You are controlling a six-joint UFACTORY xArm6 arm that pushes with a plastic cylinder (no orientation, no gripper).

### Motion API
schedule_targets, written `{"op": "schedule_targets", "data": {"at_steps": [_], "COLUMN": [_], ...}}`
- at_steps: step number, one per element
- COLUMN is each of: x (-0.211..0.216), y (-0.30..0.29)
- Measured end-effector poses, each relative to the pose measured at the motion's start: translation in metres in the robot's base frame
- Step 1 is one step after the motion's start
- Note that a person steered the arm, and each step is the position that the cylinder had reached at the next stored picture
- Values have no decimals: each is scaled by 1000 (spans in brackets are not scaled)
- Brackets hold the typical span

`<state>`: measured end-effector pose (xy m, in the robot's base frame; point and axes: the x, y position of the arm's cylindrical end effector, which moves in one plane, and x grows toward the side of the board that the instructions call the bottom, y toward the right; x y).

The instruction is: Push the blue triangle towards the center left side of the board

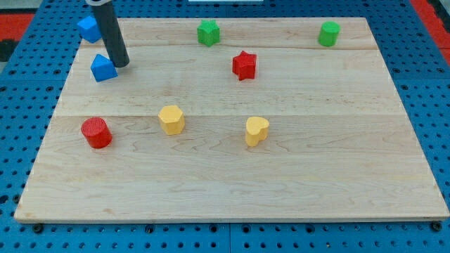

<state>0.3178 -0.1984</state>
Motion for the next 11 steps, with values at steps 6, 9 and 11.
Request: {"op": "schedule_targets", "data": {"at_steps": [6, 9, 11], "x": [-22, -2, -20], "y": [-51, -47, -22]}}
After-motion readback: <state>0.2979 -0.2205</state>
